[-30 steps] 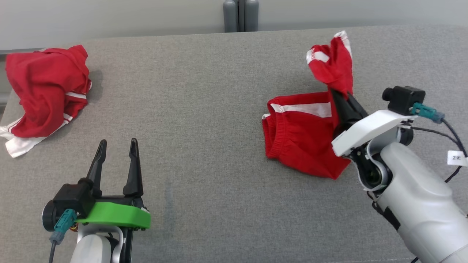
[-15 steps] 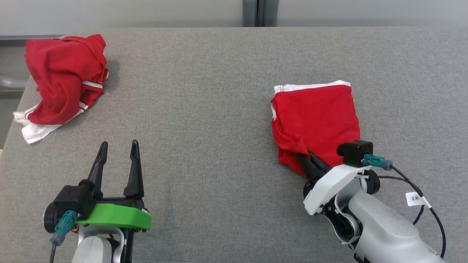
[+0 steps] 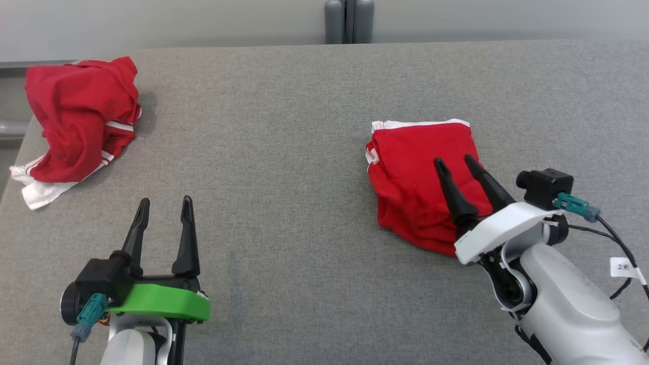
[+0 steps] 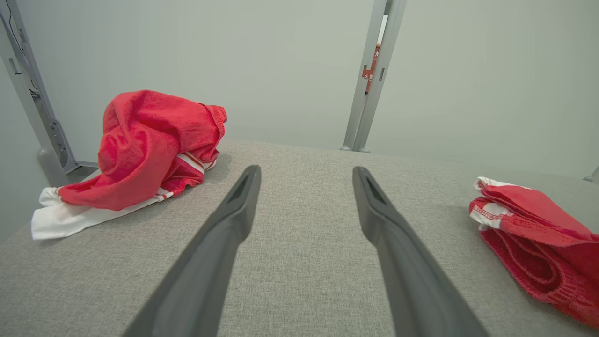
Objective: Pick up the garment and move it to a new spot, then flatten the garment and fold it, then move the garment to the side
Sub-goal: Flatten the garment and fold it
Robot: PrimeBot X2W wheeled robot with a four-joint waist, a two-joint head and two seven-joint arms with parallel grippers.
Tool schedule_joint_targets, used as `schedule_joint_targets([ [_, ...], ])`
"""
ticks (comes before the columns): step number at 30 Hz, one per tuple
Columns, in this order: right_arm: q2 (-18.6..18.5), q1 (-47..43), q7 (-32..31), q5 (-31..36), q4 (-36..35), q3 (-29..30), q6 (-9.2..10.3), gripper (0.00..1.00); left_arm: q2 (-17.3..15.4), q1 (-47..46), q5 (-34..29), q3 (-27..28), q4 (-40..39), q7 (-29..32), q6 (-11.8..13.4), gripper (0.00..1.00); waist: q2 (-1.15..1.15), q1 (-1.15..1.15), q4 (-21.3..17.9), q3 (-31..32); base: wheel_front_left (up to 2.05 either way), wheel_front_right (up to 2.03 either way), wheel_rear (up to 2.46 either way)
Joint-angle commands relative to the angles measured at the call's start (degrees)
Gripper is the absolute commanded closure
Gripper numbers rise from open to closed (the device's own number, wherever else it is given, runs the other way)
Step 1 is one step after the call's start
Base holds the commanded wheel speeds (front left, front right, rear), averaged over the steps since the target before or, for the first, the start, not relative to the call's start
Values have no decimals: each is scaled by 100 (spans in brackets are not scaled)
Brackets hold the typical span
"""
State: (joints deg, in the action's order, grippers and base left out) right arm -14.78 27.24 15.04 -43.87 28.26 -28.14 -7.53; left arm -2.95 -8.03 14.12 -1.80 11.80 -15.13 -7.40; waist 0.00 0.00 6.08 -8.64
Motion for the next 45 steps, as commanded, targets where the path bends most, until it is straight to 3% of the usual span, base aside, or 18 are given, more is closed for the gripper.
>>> schedule_joint_targets([
  [1, -24, -148, 18, 33, -56, 163, 7, 0, 0, 87, -20, 10, 10, -1, -14, 0, 0, 0, 1, 15, 0, 0, 0],
  [11, -87, -478, 19, 507, -92, 1186, 8, 0, 2, 87, -13, -40, -31, -1, -14, 0, 0, 0, 44, -15, 0, 0, 0],
  [12, -77, -497, 18, 573, -30, 1269, 8, 45, 3, 66, -14, -52, -29, -1, -14, 0, 0, 0, 57, -28, 0, 0, 0],
  [13, -67, -498, 18, 635, 7, 1320, 7, 66, 3, 49, -12, -60, -26, -1, -14, 0, 0, 0, 67, -38, 0, 0, 0],
  [14, -70, -491, 18, 734, 67, 1356, 8, 100, 2, 28, -9, -67, -23, -1, -14, 0, 0, 0, 79, -51, 0, 0, 0],
  [22, 70, -449, 19, 1285, 558, 1287, 8, 100, 3, -84, 22, -122, 26, -1, -14, 0, 0, 0, 176, -125, 0, 0, 0],
  [30, 257, -396, 19, 1565, 923, 587, 8, 100, 4, -99, 33, -168, 58, -1, -14, 0, 0, 0, 261, -130, 0, 0, 0],
  [39, 519, -528, 20, 1365, 670, -468, 8, 100, 5, -81, 60, -154, 87, -1, -14, 0, 0, 0, 295, -74, 0, 0, 0],
  [45, 664, -449, 19, 1341, 362, -520, 8, 100, 4, 12, 10, -146, 88, -1, -14, 0, 0, 0, 185, 8, 0, 0, 0],
])
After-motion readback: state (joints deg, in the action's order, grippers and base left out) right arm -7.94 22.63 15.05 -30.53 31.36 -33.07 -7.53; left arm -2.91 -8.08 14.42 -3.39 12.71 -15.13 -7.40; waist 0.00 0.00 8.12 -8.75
